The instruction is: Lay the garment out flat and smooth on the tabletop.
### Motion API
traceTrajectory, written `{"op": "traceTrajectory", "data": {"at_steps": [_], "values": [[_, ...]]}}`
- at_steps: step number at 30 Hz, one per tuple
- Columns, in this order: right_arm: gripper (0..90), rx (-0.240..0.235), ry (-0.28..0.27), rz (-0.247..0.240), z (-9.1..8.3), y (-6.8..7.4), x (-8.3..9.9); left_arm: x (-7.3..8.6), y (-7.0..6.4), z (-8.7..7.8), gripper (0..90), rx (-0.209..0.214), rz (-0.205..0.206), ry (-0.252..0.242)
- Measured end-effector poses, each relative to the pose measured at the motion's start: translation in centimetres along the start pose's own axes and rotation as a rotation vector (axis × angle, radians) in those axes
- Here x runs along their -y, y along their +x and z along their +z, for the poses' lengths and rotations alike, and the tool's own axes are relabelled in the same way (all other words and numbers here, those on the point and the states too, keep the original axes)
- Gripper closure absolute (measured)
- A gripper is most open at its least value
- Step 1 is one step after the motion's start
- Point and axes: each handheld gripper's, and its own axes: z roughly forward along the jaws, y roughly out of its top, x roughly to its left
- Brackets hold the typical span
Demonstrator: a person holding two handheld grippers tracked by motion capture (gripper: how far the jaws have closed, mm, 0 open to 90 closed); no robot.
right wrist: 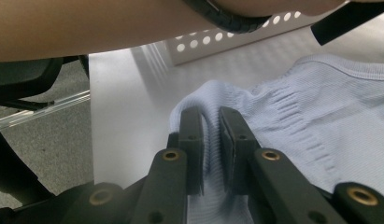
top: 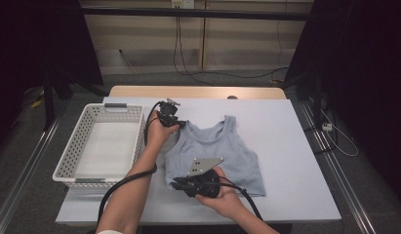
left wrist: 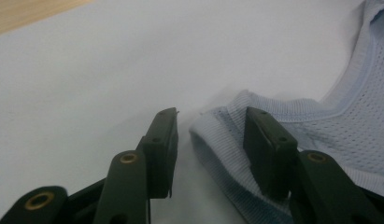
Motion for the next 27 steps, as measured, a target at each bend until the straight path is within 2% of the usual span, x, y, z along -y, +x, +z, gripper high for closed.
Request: {"op": "traceTrajectory", "data": {"at_steps": [2,3,4,9,13,16,22,27], "values": [[80.8,0.002,0.002,0.000,0.0,0.1,0.1,0.0,-0.1,0.2,55.2,0.009,-0.005,-0.017],[80.8,0.002,0.001,0.001,0.0,0.1,0.1,0.0,-0.1,0.2,55.3,0.001,0.012,-0.013],[80.8,0.002,0.001,0.007,0.0,0.1,0.2,-0.1,-0.1,0.2,55.4,0.004,0.010,-0.008],[80.8,0.006,0.009,0.003,0.2,0.2,0.3,0.0,-0.1,0.2,59.3,0.004,-0.039,-0.009],[80.8,0.010,0.010,0.004,0.3,0.4,0.4,-0.3,-0.5,0.1,74.5,0.010,-0.046,0.024],[80.8,0.008,0.015,0.002,0.5,0.4,0.4,-0.3,-0.8,0.1,81.6,0.011,-0.059,0.027],[80.8,0.015,0.014,-0.014,0.6,0.5,0.3,-0.6,-0.9,0.0,85.8,0.016,-0.073,0.052],[80.7,0.018,0.011,-0.011,0.4,0.5,0.3,-1.1,-0.6,-0.4,87.0,0.034,-0.136,0.093]]}}
